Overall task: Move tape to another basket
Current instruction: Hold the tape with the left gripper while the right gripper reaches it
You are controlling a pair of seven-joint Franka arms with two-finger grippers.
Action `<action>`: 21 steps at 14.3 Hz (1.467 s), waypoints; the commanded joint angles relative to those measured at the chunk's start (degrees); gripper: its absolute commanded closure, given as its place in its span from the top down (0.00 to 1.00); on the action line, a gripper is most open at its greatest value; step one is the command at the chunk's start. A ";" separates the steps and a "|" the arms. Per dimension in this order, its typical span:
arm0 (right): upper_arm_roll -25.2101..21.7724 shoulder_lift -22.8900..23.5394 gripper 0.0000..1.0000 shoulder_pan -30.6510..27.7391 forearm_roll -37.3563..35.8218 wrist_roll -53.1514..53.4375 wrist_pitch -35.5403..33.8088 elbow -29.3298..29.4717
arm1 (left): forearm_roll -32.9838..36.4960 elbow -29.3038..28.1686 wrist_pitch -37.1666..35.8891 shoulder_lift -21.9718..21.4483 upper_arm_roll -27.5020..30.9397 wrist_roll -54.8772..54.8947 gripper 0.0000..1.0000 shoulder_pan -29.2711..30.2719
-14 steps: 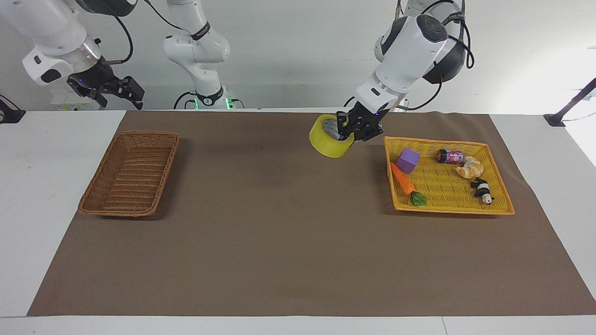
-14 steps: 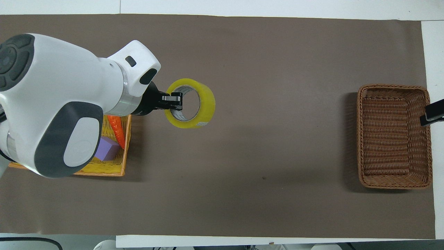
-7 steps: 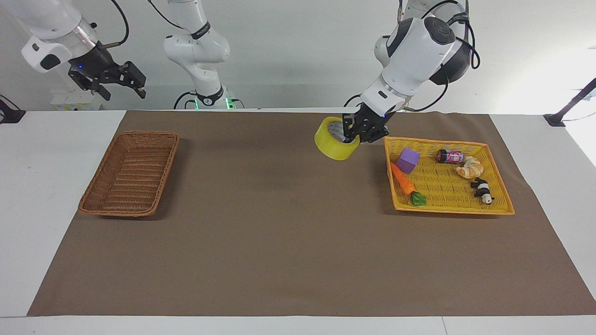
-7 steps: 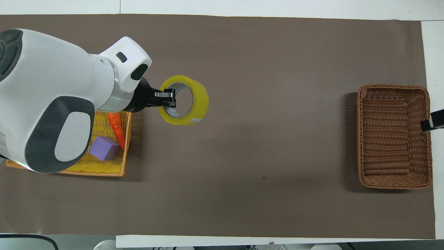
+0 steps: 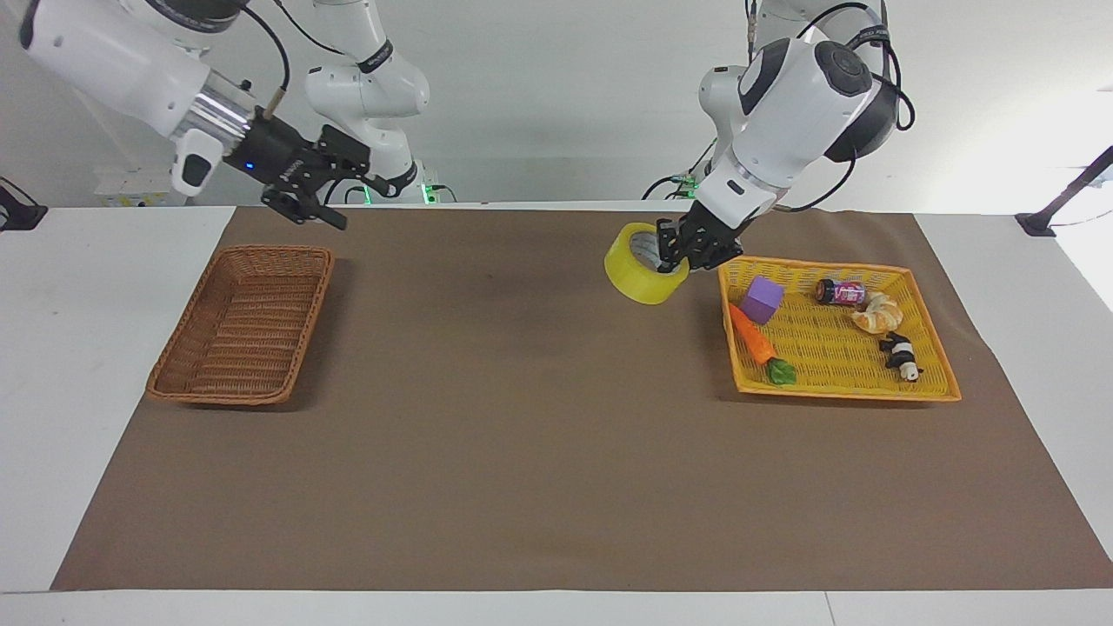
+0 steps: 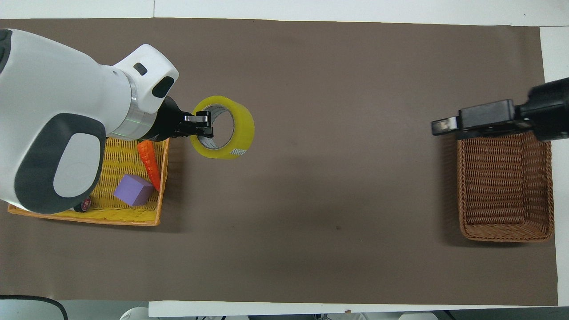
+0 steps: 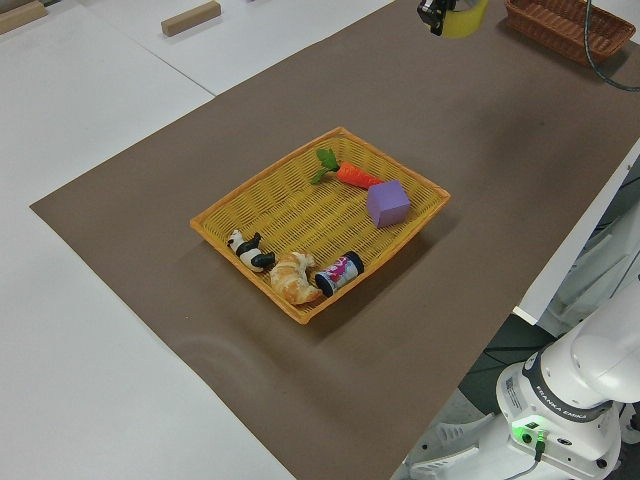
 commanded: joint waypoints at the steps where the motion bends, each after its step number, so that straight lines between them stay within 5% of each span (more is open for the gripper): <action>1: -0.10 0.19 1.00 7.93 9.15 1.38 11.79 -5.01 | -0.79 -0.36 -0.90 -0.67 -0.22 0.25 0.00 0.59; 3: -0.10 2.28 1.00 14.43 13.03 1.82 22.00 -5.11 | -0.79 -0.37 -0.81 -0.67 -0.22 0.25 0.00 0.59; 8: -0.10 7.65 1.00 22.88 20.08 3.92 32.92 -4.85 | -0.70 -0.54 -0.99 -0.76 -0.13 0.25 0.00 0.68; 21: -0.01 8.10 1.00 29.40 20.08 9.21 40.32 -5.19 | -0.70 -0.63 -1.52 -0.93 -0.13 0.34 0.00 1.64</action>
